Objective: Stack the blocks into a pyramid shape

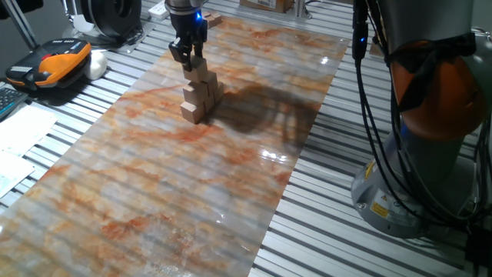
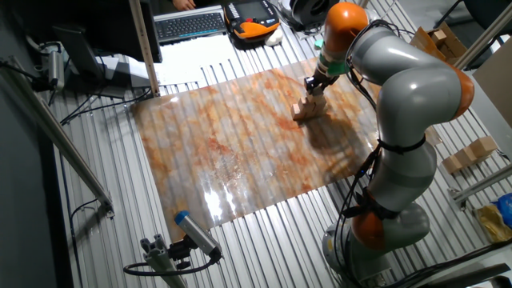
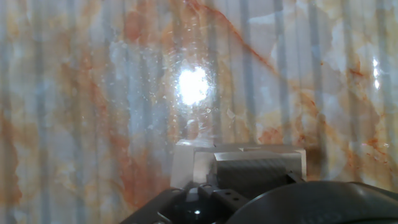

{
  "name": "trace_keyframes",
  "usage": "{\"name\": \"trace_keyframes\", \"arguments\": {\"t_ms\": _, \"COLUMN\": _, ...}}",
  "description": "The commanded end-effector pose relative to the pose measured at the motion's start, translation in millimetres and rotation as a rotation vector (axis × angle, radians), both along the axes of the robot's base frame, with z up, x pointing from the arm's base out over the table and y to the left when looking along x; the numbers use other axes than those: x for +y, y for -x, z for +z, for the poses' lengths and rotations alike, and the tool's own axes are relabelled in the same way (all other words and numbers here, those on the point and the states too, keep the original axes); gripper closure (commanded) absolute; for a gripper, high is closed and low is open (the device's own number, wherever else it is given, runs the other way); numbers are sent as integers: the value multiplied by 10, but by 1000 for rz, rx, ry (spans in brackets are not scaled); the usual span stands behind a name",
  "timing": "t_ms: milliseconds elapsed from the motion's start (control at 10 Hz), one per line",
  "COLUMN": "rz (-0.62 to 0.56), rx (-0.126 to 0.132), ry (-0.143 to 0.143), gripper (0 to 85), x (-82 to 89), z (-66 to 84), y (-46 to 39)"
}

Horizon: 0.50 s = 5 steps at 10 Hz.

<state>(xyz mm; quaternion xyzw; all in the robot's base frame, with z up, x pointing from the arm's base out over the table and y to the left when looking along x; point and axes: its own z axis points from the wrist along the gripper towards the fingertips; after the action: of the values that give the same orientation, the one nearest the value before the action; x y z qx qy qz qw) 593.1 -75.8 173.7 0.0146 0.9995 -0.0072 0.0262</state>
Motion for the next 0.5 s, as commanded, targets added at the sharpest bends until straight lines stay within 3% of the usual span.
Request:
{"name": "trace_keyframes", "arguments": {"t_ms": 0, "rz": 0, "rx": 1, "ry": 0, "gripper": 850, "x": -6, "z": -3, "y": 3}}
{"name": "trace_keyframes", "arguments": {"t_ms": 400, "rz": -1, "rx": 0, "ry": -5, "gripper": 850, "x": -41, "z": -35, "y": -5}}
